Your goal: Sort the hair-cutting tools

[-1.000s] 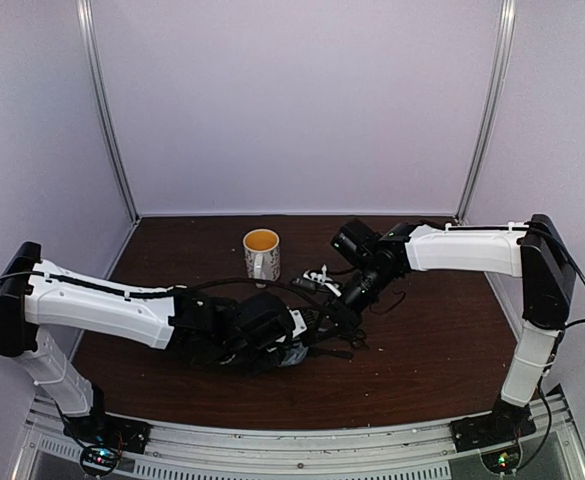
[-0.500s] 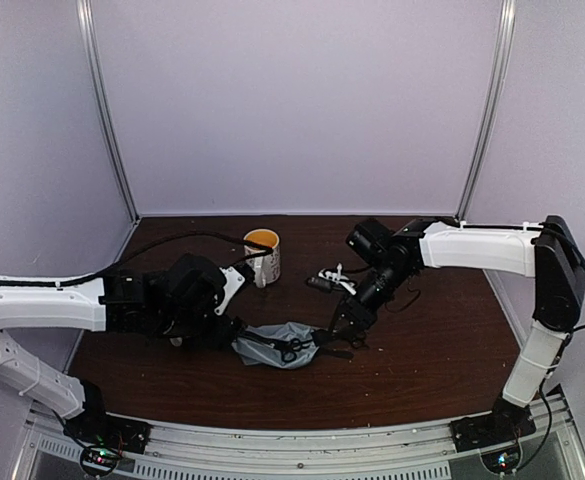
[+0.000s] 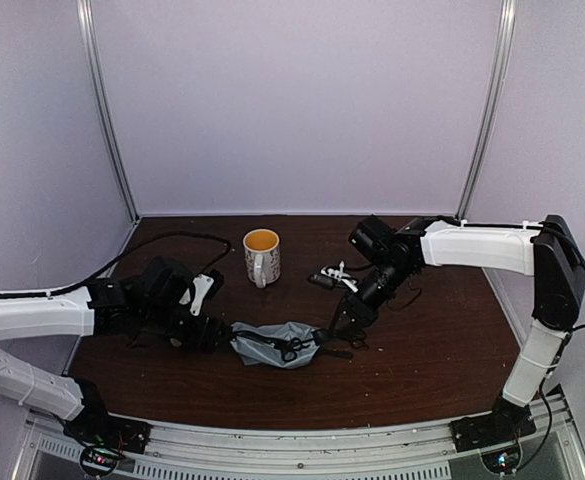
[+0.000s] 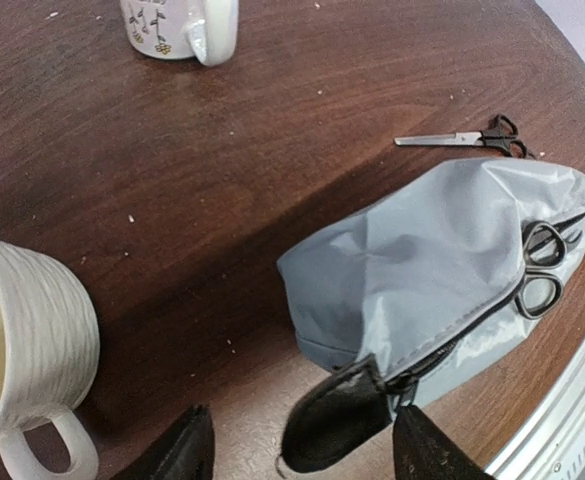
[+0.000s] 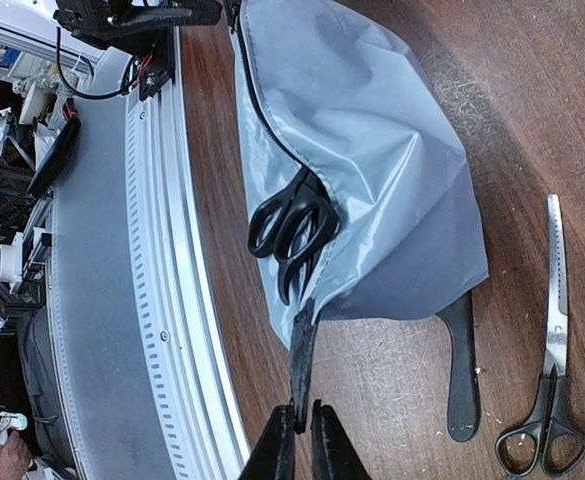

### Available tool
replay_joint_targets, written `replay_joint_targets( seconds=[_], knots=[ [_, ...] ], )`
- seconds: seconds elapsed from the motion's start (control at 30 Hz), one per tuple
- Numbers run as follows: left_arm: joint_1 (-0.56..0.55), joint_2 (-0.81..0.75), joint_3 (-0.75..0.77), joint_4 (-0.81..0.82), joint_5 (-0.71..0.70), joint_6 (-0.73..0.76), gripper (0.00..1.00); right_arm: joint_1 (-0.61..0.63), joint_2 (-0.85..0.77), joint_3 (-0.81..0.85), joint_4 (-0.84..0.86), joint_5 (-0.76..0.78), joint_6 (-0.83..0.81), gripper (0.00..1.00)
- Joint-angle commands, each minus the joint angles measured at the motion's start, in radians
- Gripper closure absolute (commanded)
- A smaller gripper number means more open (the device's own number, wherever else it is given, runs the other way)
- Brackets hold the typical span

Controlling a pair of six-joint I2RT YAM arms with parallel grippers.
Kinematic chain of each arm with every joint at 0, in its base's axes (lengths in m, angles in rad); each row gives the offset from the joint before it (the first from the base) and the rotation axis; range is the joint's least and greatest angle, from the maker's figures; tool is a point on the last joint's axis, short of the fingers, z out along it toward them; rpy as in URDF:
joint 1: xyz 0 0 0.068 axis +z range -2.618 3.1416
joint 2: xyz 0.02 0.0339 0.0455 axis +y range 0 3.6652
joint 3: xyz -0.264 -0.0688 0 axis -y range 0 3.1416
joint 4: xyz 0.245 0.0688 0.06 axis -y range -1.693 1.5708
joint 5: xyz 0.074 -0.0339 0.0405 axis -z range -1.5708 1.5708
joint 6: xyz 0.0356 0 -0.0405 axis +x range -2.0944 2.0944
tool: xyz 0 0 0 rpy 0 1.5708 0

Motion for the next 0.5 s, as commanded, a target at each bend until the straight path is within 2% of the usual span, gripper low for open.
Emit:
replay_joint_targets(
  seconds=[0.0, 0.07, 0.17, 0.27, 0.4, 0.43, 0.47],
  knots=[
    [0.056, -0.034, -0.051, 0.132, 0.116, -0.051, 0.37, -0.003, 0.024, 0.026, -0.010, -0.022, 0.001, 0.83],
    [0.070, -0.035, -0.065, 0.173, 0.140, -0.059, 0.39, -0.002, 0.029, 0.025, -0.014, -0.028, 0.001, 0.74],
    [0.086, -0.007, -0.065, 0.195, 0.165, -0.059, 0.46, -0.002, 0.040, 0.025, -0.020, -0.036, -0.003, 0.71],
    [0.088, 0.014, -0.067, 0.227, 0.199, -0.060, 0.58, -0.001, 0.053, 0.036, -0.026, -0.052, -0.004, 0.79],
    [0.088, 0.027, -0.053, 0.210, 0.246, -0.053, 0.89, -0.002, 0.060, 0.050, -0.060, -0.080, -0.014, 1.00],
    [0.088, 0.017, -0.048, 0.194, 0.253, -0.050, 0.97, -0.003, 0.050, 0.048, -0.069, -0.080, -0.022, 1.00],
    [0.088, -0.006, -0.046, 0.174, 0.250, -0.053, 1.00, -0.007, 0.036, 0.045, -0.080, -0.086, -0.032, 1.00]
  ],
)
